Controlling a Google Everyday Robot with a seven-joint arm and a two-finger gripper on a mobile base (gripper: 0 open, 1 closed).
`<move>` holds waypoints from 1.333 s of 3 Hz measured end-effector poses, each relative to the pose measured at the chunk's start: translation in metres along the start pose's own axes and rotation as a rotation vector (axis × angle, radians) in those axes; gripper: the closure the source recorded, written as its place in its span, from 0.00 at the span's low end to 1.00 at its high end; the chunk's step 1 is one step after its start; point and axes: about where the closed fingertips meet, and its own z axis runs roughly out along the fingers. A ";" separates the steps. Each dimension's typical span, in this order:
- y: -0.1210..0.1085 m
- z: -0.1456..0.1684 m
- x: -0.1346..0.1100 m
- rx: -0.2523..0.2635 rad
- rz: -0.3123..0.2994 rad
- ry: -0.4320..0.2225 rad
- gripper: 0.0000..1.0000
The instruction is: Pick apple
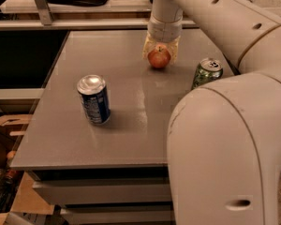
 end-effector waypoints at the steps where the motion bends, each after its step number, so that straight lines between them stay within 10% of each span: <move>1: -0.003 -0.012 -0.004 -0.003 -0.010 -0.020 1.00; 4: -0.008 -0.057 -0.016 -0.041 -0.064 -0.090 1.00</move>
Offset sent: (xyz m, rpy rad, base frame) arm -0.0039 -0.0207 0.0632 0.0042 -0.0908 0.0286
